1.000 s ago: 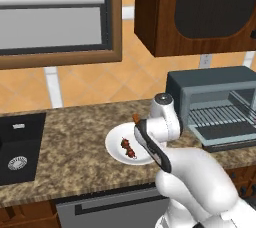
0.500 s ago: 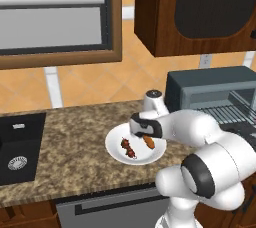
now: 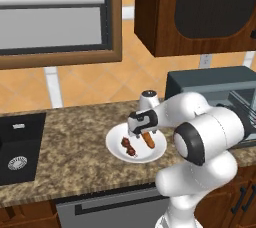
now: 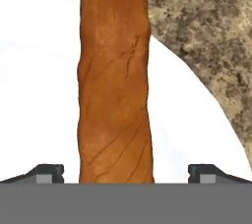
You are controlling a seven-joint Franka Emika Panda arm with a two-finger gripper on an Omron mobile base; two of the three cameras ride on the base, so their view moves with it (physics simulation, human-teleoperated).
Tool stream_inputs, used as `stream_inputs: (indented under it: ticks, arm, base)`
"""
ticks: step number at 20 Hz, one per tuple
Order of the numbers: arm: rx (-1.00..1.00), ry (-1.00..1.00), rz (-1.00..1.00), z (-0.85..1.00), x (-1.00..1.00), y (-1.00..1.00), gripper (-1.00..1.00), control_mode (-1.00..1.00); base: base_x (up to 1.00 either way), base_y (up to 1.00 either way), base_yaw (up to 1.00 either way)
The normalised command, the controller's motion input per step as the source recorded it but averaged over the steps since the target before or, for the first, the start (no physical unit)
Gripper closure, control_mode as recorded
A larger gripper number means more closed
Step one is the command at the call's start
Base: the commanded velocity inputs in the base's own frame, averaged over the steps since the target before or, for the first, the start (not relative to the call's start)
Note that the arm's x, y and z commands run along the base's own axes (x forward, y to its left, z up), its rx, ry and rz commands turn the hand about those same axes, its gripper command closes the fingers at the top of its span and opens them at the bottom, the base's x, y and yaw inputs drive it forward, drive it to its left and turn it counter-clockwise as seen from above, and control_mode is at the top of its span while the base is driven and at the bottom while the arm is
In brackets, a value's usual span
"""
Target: Pick up the kebab skewer and baguette bread, and place them inside the toaster oven. Close the toaster oven door and start by setting the timer.
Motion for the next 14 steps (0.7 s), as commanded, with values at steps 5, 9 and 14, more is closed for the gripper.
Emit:
stream_inputs:
  ticks: [5,9,14]
  arm:
    - [0.01,0.0,0.0,-0.08,-0.13,0.0,1.0,-1.0]
    - [0.02,0.0,0.0,-0.04,-0.33,0.0,1.0,-1.0]
    - [0.08,-0.04,0.05,0.3,-0.52,-0.28,1.0,-1.0]
  base:
    - [0.0,0.0,0.0]
    - [0.0,0.0,0.0]
    - [0.0,0.0,0.0]
